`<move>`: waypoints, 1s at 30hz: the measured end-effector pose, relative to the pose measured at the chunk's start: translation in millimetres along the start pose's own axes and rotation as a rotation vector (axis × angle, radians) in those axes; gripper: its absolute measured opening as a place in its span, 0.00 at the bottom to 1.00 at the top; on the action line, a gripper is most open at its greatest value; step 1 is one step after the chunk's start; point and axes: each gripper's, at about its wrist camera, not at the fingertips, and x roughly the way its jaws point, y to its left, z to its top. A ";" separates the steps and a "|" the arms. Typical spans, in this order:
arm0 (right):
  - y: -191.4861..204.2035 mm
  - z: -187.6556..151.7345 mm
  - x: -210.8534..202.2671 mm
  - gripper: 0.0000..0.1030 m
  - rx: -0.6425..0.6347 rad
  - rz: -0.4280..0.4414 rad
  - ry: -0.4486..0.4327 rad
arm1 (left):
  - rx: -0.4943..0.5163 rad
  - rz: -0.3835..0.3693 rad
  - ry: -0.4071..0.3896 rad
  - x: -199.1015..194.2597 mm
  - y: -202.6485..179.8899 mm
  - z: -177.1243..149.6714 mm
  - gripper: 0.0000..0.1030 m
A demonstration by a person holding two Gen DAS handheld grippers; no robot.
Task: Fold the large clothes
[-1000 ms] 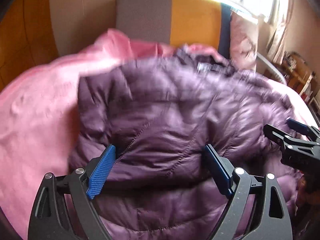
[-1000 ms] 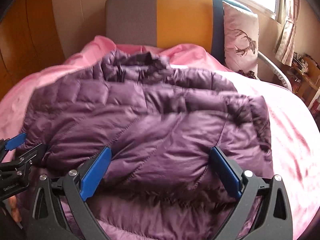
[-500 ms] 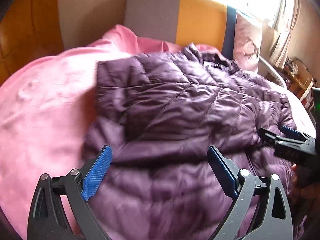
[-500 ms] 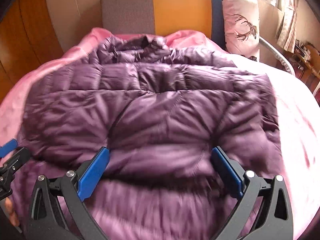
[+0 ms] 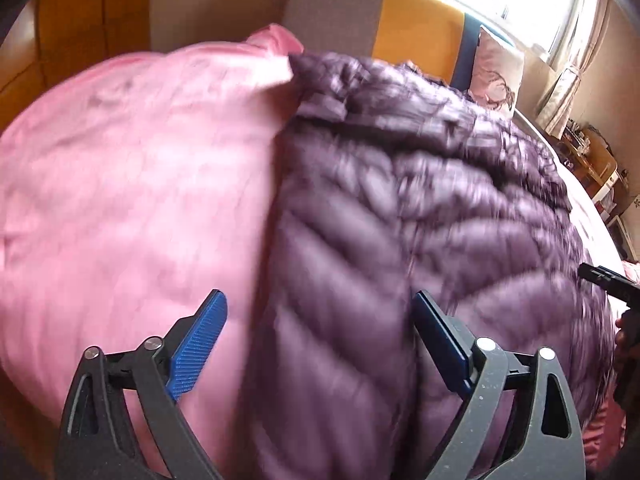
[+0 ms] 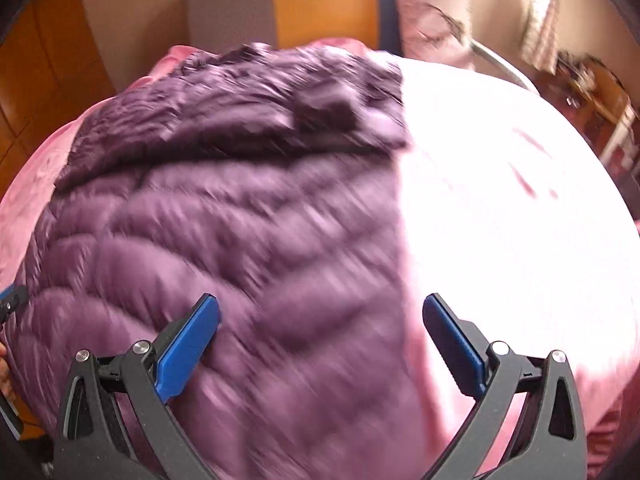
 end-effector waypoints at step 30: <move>-38.9 -96.8 -35.7 0.98 0.150 0.237 0.053 | 0.021 0.104 -0.002 -29.8 -6.4 -49.9 0.90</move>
